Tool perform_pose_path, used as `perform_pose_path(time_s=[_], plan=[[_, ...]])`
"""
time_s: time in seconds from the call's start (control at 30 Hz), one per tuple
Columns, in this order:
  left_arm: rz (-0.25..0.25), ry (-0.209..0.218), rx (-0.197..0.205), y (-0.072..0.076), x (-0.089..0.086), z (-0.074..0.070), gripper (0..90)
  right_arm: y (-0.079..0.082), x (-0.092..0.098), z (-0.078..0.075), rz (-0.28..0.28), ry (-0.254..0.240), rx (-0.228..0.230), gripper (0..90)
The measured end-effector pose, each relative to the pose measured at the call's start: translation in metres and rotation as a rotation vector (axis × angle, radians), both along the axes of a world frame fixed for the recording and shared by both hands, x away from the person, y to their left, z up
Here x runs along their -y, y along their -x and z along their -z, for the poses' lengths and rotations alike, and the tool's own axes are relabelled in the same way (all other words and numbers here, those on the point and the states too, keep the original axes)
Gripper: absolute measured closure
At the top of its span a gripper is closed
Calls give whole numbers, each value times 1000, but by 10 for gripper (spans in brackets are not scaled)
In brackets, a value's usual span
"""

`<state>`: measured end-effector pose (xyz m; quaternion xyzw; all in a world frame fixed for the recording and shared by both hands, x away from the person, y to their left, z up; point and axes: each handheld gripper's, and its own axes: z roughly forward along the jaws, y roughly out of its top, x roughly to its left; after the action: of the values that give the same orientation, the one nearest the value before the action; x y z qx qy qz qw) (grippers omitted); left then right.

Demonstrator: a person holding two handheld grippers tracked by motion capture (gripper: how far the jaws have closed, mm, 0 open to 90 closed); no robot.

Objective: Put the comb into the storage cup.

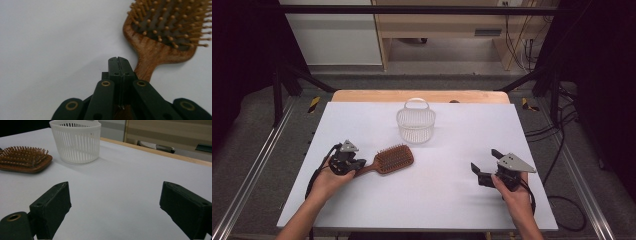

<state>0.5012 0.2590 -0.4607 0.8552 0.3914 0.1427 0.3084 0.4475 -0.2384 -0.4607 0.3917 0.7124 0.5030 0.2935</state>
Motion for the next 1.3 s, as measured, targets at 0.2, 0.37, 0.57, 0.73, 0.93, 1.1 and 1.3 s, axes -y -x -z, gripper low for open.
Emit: perform_pose_path(time_s=[0.2, 0.37, 0.57, 0.73, 0.93, 1.1, 1.3], plan=[[17, -1, -9, 11, 3, -3, 900, 0, 0, 0, -1, 0, -4, 100], [29, -1, -23, 17, 7, -2, 900, 0, 0, 1, -2, 0, -5, 100], [39, 1, -25, 19, 11, -2, 900, 0, -1, 1, -3, 0, -7, 100], [39, 5, -21, 20, 11, -4, 900, 0, 0, 1, -4, 2, -8, 100], [33, 3, -8, 22, 10, -5, 900, 0, -2, 3, -7, 9, -15, 100], [29, 4, 4, 25, 10, -10, 897, 1, -2, 2, -8, 4, -10, 100], [11, -27, 64, 32, 13, -22, 748, 1, -2, 2, -6, 7, -11, 100]])
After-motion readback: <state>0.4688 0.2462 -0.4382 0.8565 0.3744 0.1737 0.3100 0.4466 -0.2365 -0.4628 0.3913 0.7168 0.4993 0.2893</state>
